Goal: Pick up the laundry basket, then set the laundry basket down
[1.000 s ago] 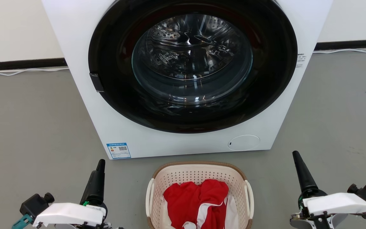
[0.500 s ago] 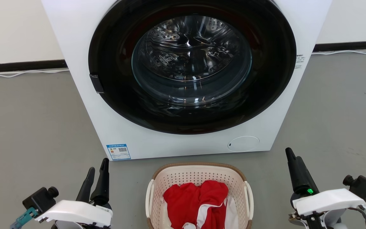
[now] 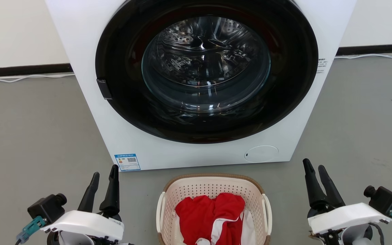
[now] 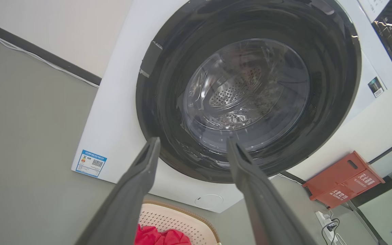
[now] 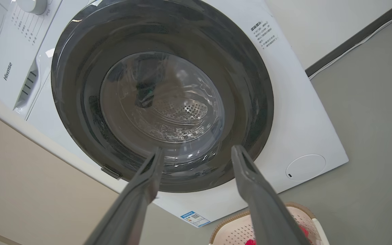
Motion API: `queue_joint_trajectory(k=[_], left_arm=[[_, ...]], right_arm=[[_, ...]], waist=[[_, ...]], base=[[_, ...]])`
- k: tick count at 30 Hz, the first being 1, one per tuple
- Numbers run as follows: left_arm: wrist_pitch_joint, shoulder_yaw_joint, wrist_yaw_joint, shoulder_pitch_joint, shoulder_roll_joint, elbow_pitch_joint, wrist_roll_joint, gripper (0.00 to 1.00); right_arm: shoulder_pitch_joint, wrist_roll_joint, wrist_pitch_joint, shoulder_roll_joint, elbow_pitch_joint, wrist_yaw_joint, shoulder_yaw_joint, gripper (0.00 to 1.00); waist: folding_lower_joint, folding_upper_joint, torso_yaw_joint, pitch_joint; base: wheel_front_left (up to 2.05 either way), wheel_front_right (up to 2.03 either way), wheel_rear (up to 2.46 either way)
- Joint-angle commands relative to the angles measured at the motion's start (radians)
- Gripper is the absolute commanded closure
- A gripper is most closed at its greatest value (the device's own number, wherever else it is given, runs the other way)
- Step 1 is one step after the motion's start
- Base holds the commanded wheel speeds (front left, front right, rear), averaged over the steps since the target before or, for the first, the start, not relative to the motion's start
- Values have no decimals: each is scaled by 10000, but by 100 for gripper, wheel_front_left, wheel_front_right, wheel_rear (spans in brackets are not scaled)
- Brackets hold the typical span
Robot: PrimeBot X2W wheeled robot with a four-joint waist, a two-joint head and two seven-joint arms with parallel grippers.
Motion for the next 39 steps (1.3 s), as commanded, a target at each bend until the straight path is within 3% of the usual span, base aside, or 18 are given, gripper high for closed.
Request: queue_joint_trajectory(k=[1, 39], left_arm=[[-149, 206, -48, -537, 72, -325, 399, 0], [-1264, -57, -69, -797, 120, -443, 4486, 0]], right_arm=[[-491, -376, -218, -40, -205, 1, 187, 0], [-810, -4275, -1335, -140, -51, 2, 794, 0]], waist=[[-1, -1, 5, 3], [-1, -1, -48, 41]], base=[[0, 0, 0], [0, 0, 0]])
